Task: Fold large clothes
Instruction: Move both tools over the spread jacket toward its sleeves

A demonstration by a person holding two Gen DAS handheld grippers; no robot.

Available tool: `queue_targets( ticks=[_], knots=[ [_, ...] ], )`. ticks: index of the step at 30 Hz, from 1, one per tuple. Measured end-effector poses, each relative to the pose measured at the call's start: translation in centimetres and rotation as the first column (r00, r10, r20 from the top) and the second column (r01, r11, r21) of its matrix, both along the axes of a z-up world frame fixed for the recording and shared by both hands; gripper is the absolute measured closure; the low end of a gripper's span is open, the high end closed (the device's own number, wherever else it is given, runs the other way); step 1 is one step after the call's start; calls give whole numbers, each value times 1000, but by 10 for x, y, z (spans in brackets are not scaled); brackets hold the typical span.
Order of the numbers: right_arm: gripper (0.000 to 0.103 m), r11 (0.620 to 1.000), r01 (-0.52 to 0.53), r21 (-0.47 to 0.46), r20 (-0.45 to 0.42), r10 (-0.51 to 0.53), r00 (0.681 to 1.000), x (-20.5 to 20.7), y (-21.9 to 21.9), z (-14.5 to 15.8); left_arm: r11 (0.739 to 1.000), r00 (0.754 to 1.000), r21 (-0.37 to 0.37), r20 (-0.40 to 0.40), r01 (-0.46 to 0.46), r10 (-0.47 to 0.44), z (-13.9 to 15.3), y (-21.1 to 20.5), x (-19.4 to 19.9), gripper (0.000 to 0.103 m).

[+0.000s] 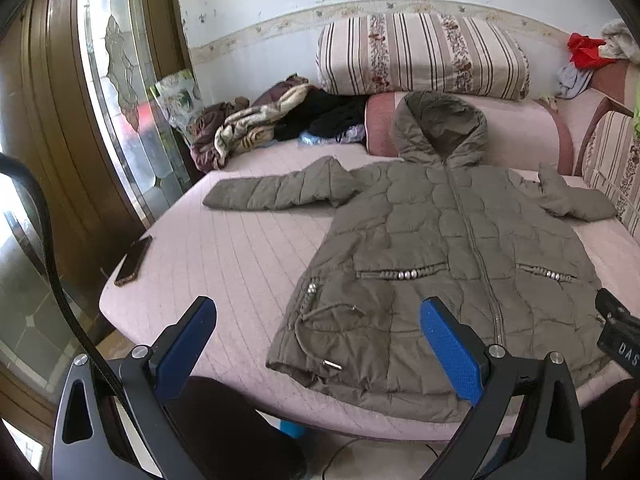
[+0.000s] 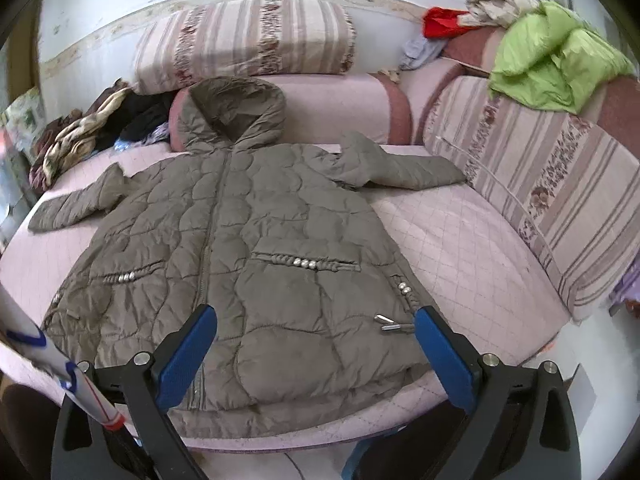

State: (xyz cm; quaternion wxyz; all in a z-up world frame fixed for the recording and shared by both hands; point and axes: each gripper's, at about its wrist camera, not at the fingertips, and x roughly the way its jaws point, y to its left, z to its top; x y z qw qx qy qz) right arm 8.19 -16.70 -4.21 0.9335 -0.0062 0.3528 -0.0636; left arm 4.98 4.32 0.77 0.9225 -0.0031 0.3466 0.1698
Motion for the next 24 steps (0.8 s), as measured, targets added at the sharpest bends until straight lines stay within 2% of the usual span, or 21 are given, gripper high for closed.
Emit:
queue_targets(
  ticks=[1, 6, 12, 19, 24],
  knots=[
    [2, 1000, -17, -10, -8, 17, 1000, -1, 3, -1, 1000, 1000, 29, 10, 2, -2, -1, -1, -2, 1],
    [2, 999, -53, -3, -25, 53, 998, -5, 12, -6, 999, 999, 45, -27, 21, -19, -10, -5, 3, 1],
    [2, 998, -60, 9, -10, 60, 998, -9, 17, -8, 999, 997, 15, -74, 38, -37, -21, -2, 11, 1],
    [5, 997, -73, -39, -25, 72, 997, -3, 25, -13, 999, 992, -13, -123, 39, -40, -34, 3, 18, 1],
    [6, 997, -70, -40, -40, 69, 997, 3, 26, -17, 999, 987, -41, -156, 28, -34, -41, 9, 24, 1]
  ],
)
